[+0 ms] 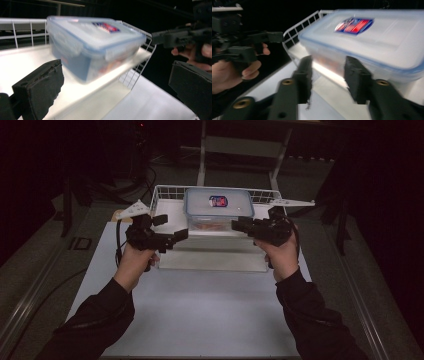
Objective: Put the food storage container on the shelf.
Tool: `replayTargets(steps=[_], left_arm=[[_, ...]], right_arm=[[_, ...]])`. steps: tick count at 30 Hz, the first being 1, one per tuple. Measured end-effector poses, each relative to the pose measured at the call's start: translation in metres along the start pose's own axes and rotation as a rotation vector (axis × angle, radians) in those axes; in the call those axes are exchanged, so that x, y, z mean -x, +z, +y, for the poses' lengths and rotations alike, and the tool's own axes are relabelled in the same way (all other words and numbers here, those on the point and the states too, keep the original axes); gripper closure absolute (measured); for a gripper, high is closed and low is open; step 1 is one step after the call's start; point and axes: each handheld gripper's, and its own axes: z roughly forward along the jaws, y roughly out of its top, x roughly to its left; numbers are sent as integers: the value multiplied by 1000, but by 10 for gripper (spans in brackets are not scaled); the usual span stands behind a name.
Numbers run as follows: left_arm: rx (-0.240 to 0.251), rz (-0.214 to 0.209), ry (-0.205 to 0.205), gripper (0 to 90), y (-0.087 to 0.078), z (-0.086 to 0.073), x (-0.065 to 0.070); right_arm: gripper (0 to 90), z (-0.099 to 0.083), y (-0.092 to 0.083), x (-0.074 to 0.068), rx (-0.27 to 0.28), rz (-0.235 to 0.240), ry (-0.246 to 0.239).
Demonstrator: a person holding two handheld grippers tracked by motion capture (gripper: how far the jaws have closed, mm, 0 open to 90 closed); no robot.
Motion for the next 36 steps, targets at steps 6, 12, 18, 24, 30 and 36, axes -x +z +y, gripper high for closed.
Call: replayTargets(steps=[6,12,18,24,30,36], left_arm=[[-24,-17,23,0,-11,-33,17],[-45,-25,49,0,-15,-63,31],[-52,-33,34,0,-16,-83,34],[-57,-30,2,0,-16,-92,28],[-58,-25,4,0,-15,-95,28],[-64,-24,11,0,-14,-94,28]], right_arm=[[898,-13,18,-6,-49,-12,-27],[899,-16,37,-5,-85,-7,-18],[899,-15,51,2,-98,-22,1],[899,-10,56,7,-93,-26,11],[899,-7,61,12,-91,-29,27],[899,-3,66,15,-90,-39,35]])
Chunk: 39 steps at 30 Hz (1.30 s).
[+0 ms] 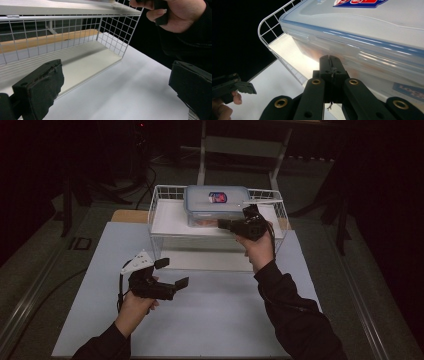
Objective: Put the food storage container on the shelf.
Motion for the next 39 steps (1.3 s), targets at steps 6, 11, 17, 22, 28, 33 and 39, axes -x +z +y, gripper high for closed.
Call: replayTargets(steps=[6,11,17,22,28,33,39], left_arm=[[5,-2,0,0,1,0,0],[1,-2,3,0,1,0,0],[18,-6,23,0,-4,1,2],[37,-5,34,0,-8,3,3],[33,-34,75,0,-9,6,9],[21,-78,93,0,-5,5,17],[-3,-100,102,0,-1,1,21]], right_arm=[[899,5,8,-5,-14,-12,-23],[896,4,9,-5,-7,3,-5],[603,-3,-7,-22,24,27,-64],[303,-15,-23,-36,65,63,-114],[138,-40,-36,-38,81,140,-130],[142,-64,-43,-35,79,146,-143],[141,-90,-48,-31,72,138,-171]])
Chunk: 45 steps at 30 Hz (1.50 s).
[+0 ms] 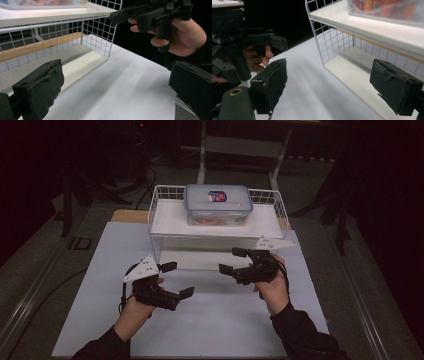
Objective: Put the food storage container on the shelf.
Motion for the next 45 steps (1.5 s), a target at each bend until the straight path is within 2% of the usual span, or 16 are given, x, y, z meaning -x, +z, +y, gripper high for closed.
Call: replayTargets(steps=[4,10,14,16,21,23,26,30,32,39,43,45], left_arm=[[-4,-6,0,0,1,-5,1],[-40,-23,-2,0,4,-21,3],[-58,-27,-27,0,4,-32,2],[-72,-28,-27,0,4,-38,2],[-108,-18,-24,0,4,-54,1],[-120,-12,-32,0,3,-62,0],[-146,3,-20,0,1,-72,-1],[-154,18,-21,0,-4,-79,-4],[-151,28,-31,0,-6,-81,-6],[-166,70,-20,0,-12,-88,-10],[-161,77,-10,0,-11,-89,-11],[-157,77,-20,0,-12,-89,-12]], right_arm=[[141,-17,-4,-1,-22,-5,0],[141,-46,-12,-2,-40,-17,10],[141,-65,-18,-1,-64,-28,10],[141,-72,-23,-1,-69,-42,13],[142,-91,-32,1,-88,-66,8],[141,-98,-36,3,-95,-70,23],[141,-109,-43,6,-95,-71,38],[141,-123,-51,8,-118,-97,20],[141,-129,-54,9,-123,-104,25],[142,-142,-65,12,-137,-126,30],[143,-145,-68,14,-142,-136,40],[142,-148,-68,17,-157,-136,52]])
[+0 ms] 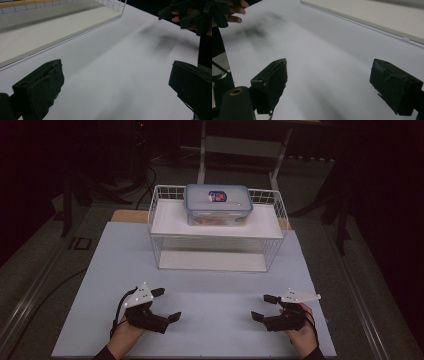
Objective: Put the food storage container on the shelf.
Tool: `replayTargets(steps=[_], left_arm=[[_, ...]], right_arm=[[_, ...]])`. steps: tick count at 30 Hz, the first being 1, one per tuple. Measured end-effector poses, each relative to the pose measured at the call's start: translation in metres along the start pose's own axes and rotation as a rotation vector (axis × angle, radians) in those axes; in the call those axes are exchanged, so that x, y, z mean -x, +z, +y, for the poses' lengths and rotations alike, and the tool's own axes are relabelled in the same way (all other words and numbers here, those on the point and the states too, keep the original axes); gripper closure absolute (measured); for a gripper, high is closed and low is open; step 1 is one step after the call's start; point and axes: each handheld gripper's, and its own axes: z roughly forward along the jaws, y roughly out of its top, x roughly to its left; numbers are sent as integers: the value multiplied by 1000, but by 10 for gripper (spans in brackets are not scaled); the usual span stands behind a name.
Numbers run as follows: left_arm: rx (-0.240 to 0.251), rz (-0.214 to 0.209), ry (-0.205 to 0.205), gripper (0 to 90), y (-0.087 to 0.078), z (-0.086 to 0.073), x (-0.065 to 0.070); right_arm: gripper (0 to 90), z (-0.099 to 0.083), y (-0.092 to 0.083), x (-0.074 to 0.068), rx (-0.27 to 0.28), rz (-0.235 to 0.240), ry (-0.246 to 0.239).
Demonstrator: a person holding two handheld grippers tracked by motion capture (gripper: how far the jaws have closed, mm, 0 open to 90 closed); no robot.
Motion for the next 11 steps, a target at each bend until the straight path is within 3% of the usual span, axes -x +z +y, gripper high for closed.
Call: replayTargets(steps=[11], left_arm=[[2,1,-15,0,0,-2,-4]], right_arm=[[144,-3,4,5,-13,12,27]])
